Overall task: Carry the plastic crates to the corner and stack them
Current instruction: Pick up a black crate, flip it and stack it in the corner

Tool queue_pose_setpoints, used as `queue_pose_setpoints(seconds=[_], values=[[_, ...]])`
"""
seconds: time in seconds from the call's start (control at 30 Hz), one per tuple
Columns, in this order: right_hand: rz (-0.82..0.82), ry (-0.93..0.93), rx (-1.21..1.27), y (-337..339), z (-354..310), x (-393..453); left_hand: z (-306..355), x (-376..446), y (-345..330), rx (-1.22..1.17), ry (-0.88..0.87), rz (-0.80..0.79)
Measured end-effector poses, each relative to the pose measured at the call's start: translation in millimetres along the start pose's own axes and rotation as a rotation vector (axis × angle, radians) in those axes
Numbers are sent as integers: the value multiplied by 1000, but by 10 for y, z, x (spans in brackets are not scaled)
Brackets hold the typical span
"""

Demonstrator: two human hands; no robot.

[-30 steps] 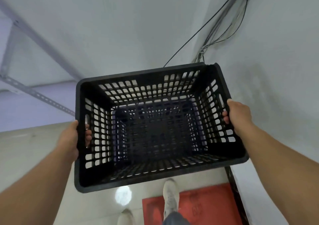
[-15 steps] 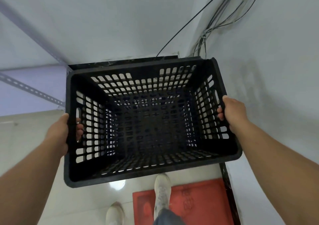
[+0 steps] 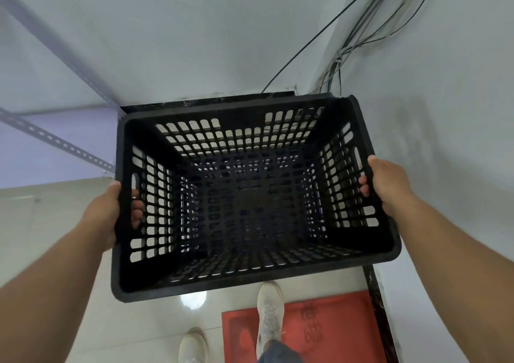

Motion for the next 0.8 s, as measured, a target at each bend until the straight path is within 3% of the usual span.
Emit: queue_pose_setpoints(seconds=[0.43,0.8], values=[[30,35,77,-74,-18,-39,145,105,40,32,-83,69],[-2,-15,-9,6,54,-100,10,-61,16,48,-65,50]])
Point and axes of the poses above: each hand's wrist, its own x-axis towards the middle knuckle, its own y-axis out of the back of the hand, z = x × y, the point moved 9 cm from there along x, towards the middle knuckle, and after that the axes turned 5 degrees about y, right-handed, at the moved point
